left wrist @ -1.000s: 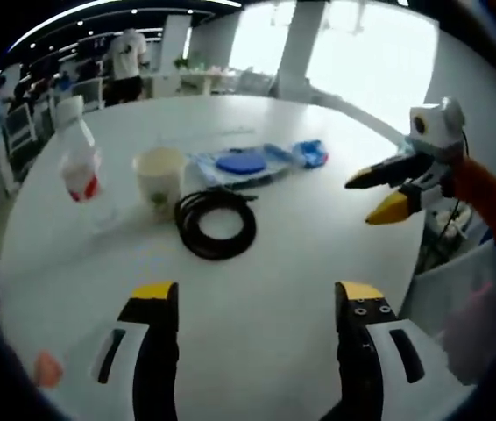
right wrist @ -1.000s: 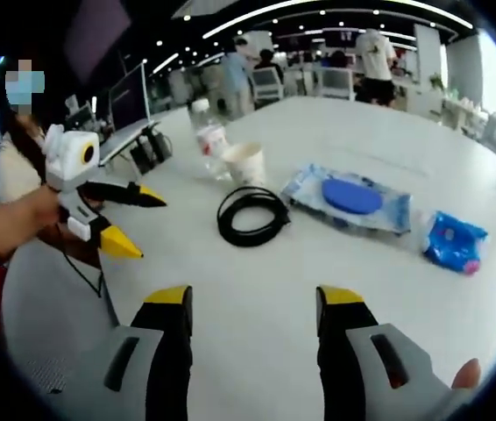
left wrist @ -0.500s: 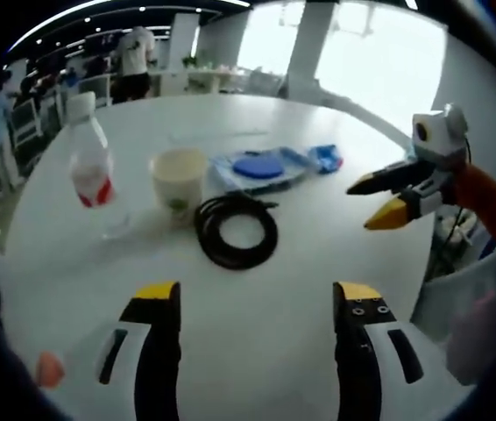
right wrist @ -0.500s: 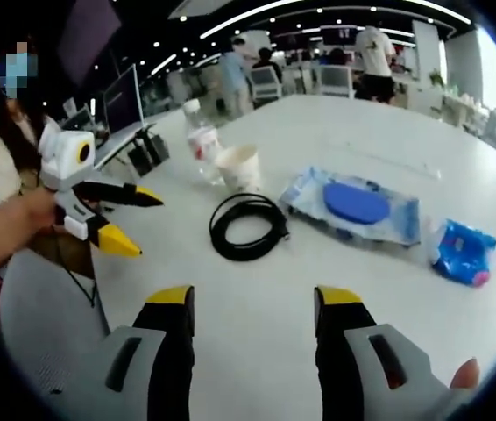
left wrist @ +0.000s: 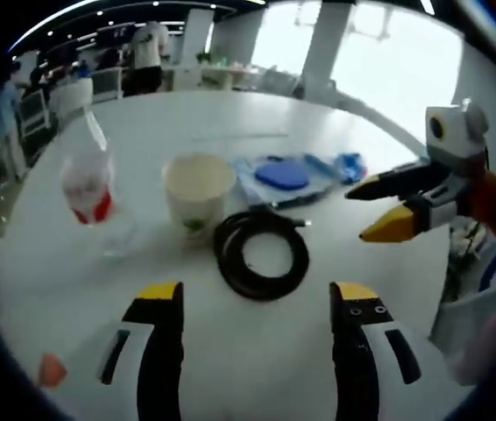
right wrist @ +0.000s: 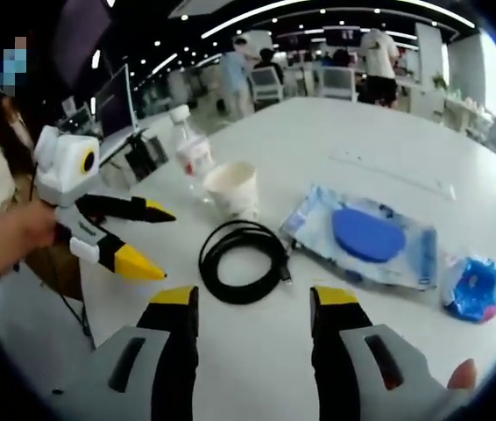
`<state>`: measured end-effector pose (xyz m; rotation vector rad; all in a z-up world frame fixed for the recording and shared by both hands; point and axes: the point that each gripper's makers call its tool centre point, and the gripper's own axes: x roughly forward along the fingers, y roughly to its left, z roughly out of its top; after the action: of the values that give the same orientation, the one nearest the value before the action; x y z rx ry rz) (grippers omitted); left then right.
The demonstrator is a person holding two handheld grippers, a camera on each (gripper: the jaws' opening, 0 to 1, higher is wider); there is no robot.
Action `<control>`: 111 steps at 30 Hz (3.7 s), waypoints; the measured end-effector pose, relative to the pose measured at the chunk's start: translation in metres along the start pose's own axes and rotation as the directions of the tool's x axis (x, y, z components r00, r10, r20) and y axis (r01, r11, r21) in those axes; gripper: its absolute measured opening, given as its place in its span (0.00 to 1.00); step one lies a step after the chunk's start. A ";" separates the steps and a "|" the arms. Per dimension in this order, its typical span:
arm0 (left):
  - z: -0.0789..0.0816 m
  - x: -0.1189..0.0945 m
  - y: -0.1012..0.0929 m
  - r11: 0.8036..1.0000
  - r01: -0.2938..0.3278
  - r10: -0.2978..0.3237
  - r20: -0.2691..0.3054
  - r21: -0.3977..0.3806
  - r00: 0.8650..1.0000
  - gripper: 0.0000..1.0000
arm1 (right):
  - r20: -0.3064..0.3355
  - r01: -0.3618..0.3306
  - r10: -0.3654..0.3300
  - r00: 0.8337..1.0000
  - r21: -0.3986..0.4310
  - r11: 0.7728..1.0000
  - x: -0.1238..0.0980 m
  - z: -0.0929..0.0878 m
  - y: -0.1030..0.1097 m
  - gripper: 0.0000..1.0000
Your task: Arrange the tabletop items into an orderly group along one side of the table until the central work area is clear of visible clutter.
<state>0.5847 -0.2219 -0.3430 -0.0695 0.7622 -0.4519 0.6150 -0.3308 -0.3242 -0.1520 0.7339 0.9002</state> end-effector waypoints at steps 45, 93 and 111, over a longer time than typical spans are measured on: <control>-0.012 0.058 0.011 0.997 -0.061 0.058 -0.051 -0.043 0.997 0.34 | -0.138 0.063 -0.066 0.988 -0.023 0.998 0.077 -0.017 -0.020 0.33; 0.000 0.041 -0.028 0.997 -0.054 0.056 -0.038 0.058 0.998 0.07 | -0.111 0.106 -0.100 0.989 0.048 0.993 0.018 -0.036 -0.027 0.12; 0.027 0.070 -0.115 0.979 0.070 -0.061 -0.054 0.190 0.997 0.07 | -0.088 0.199 -0.190 0.978 0.115 0.973 -0.066 -0.063 -0.076 0.12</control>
<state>0.6052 -0.3577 -0.3436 0.0968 0.7616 -0.5891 0.6132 -0.4481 -0.3423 -0.1472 0.8289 0.6632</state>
